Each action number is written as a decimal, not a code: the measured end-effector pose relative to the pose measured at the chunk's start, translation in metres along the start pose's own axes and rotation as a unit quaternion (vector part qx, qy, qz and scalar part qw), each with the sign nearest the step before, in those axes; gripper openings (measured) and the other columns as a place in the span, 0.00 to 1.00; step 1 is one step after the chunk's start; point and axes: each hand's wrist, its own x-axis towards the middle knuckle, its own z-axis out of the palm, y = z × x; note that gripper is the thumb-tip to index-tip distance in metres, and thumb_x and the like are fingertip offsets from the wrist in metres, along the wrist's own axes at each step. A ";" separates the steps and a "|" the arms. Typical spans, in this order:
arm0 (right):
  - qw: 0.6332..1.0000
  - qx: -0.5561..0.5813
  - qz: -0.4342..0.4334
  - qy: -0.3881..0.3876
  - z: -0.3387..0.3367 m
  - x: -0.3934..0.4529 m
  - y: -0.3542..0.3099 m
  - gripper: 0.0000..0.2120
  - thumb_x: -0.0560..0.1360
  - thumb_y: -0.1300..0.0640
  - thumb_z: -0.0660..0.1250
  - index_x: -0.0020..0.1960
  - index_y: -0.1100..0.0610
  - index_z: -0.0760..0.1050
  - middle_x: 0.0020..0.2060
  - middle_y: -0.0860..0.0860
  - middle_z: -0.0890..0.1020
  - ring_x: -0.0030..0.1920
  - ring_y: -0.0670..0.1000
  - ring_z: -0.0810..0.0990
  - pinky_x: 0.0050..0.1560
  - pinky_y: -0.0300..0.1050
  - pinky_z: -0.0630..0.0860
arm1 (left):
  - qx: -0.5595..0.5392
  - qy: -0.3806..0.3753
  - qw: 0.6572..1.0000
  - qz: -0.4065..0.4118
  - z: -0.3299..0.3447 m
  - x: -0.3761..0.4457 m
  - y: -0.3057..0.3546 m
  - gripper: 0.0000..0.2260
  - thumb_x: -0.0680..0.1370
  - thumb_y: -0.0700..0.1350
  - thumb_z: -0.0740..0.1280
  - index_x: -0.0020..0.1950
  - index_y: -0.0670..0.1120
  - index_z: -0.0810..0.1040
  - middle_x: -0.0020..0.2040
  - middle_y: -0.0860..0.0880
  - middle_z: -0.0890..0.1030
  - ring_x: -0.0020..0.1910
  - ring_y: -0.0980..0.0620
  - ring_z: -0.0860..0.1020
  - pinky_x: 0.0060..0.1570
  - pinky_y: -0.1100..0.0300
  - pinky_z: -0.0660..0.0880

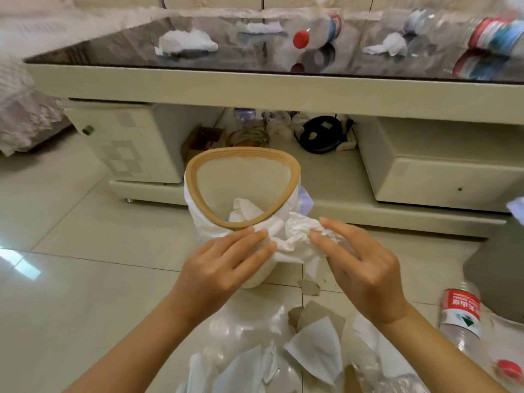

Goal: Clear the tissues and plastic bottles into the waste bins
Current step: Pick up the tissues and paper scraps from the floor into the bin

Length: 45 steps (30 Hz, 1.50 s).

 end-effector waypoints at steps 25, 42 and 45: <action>0.969 0.013 0.119 -0.216 0.103 0.102 0.001 0.18 0.72 0.52 0.69 0.61 0.53 0.77 0.61 0.52 0.79 0.60 0.53 0.77 0.58 0.47 0.73 | 0.019 -0.165 0.960 -0.227 0.046 0.047 -0.111 0.15 0.71 0.48 0.74 0.58 0.51 0.82 0.56 0.51 0.83 0.52 0.51 0.81 0.48 0.54 0.77; 0.863 -0.049 0.242 -0.441 0.115 0.118 0.036 0.25 0.78 0.37 0.53 0.66 0.50 0.72 0.74 0.53 0.61 0.72 0.56 0.62 0.69 0.57 0.60 | 0.017 -0.252 0.936 -0.244 0.062 0.064 -0.080 0.21 0.80 0.56 0.60 0.72 0.55 0.67 0.70 0.55 0.71 0.68 0.53 0.69 0.63 0.57 0.64; 0.887 -0.031 0.210 -0.411 0.105 0.108 0.028 0.23 0.79 0.39 0.52 0.67 0.49 0.71 0.72 0.48 0.66 0.76 0.50 0.52 0.73 0.61 0.43 | 0.010 -0.239 0.940 -0.244 0.061 0.063 -0.077 0.20 0.79 0.55 0.62 0.70 0.54 0.71 0.68 0.54 0.74 0.66 0.52 0.71 0.61 0.55 0.66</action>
